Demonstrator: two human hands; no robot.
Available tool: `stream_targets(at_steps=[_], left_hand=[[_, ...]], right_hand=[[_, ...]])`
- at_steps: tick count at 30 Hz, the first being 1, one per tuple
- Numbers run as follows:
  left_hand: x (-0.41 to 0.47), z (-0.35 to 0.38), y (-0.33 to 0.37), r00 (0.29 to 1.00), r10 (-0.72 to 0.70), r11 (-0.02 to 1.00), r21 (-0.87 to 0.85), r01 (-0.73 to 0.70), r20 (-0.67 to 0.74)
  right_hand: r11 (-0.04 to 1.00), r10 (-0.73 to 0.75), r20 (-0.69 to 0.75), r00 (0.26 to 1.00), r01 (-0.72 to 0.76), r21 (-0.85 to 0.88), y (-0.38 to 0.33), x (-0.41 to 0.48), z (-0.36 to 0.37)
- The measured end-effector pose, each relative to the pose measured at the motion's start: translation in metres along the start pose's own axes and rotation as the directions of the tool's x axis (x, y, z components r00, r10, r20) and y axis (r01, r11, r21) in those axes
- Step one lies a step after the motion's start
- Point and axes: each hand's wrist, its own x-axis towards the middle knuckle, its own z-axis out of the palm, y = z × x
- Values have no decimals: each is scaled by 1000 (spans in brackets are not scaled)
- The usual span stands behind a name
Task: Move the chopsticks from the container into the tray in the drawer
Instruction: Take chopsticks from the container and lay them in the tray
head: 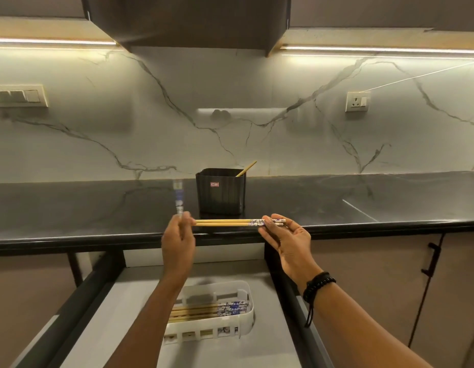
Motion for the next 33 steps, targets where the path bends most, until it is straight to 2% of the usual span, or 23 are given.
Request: stream_targets(at_steps=[1, 3, 7, 9, 11, 16, 22, 24, 26, 27, 29, 30, 31, 32, 33], left_hand=[[-2, 3, -3, 990, 134, 978, 154, -141, 52], [-5, 12, -8, 942, 263, 897, 307, -317, 207], [-12, 25, -19, 875, 287, 783, 430, -449, 391], [-15, 26, -23, 849, 255, 738, 474, -480, 463], [-16, 28, -24, 836, 214, 738, 476, -477, 506], [-17, 29, -20, 844, 146, 813, 423, -400, 517], [-19, 28, -19, 841, 96, 844, 404, -353, 533], [-21, 26, -22, 845, 136, 790, 458, -407, 517], [-24, 27, -23, 864, 258, 631, 601, -490, 433], [-26, 29, -20, 872, 328, 592, 641, -489, 363], [-26, 32, -12, 873, 440, 631, 618, -468, 212], [-26, 34, -7, 871, 455, 672, 570, -473, 186], [-26, 35, -3, 881, 431, 732, 496, -467, 194], [-28, 36, 2, 910, 349, 816, 405, -413, 223], [-31, 38, 7, 941, 214, 897, 327, -296, 264]], right_hand=[[999, -1, 20, 1000, 2, -40, 0, 0, 0], [991, 4, 85, 996, 7, -134, 0, -2, 2], [947, 28, 240, 970, 51, -318, 1, -9, 7], [927, 47, 266, 963, 57, -370, 2, -11, 10], [918, 64, 267, 962, 48, -393, 2, -12, 11], [921, 54, 296, 954, 67, -383, 1, -12, 10], [923, 27, 316, 948, 97, -372, 2, -12, 9], [922, 4, 311, 950, 117, -369, 3, -13, 10], [927, -31, 285, 958, 134, -350, 4, -13, 11], [935, -44, 260, 965, 131, -329, 3, -12, 10], [957, -58, 191, 980, 109, -268, 1, -9, 9], [969, -55, 154, 986, 91, -231, 0, -8, 8], [979, -47, 126, 991, 71, -192, -1, -7, 6], [986, -39, 110, 993, 56, -156, -1, -6, 5], [991, -34, 104, 994, 47, -125, -2, -5, 4]])
